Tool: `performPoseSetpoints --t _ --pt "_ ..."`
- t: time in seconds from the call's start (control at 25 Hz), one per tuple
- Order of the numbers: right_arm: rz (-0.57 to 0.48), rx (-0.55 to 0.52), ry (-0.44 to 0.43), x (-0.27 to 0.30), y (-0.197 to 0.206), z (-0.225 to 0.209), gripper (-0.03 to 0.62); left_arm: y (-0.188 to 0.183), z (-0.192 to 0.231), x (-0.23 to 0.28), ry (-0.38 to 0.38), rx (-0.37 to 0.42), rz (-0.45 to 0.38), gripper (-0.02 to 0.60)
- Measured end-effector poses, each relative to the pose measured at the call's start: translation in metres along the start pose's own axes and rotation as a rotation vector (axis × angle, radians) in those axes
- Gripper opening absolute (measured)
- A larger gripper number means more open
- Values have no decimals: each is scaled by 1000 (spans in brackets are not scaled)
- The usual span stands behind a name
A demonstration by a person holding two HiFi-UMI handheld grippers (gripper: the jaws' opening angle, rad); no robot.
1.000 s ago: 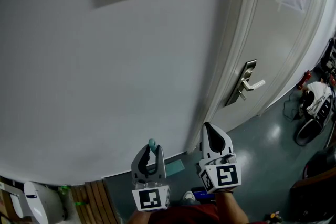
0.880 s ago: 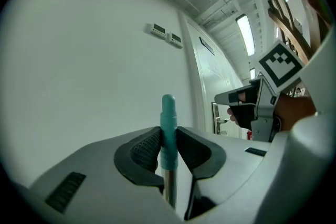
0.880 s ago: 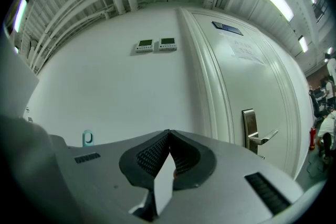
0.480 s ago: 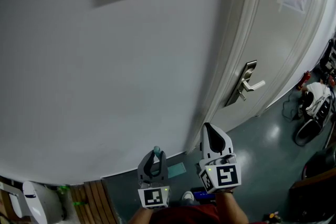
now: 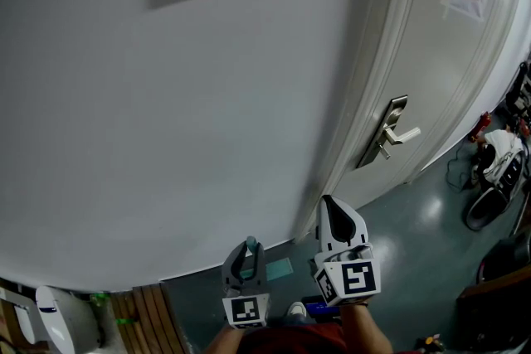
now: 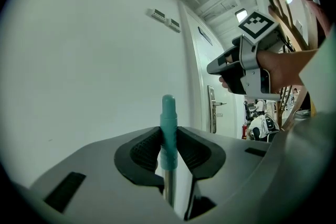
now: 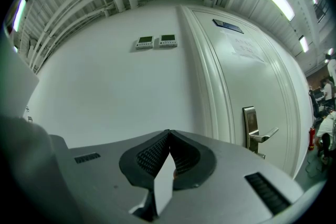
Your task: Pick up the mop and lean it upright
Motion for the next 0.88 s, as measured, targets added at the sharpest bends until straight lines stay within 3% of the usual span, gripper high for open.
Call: performPoseSetpoints --t 0.88 --pt "7 -1 -15 2 2 6 15 7 18 42 3 26 22 107"
Point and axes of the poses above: the fingertips, and each gripper's own axes: x forward along the fingers, z to its left, y out of its underside, the point moved 9 cm from there along -x, backward along the fingers, and after that the axes turned 2 degrees about -y, right-handed, at the moved point
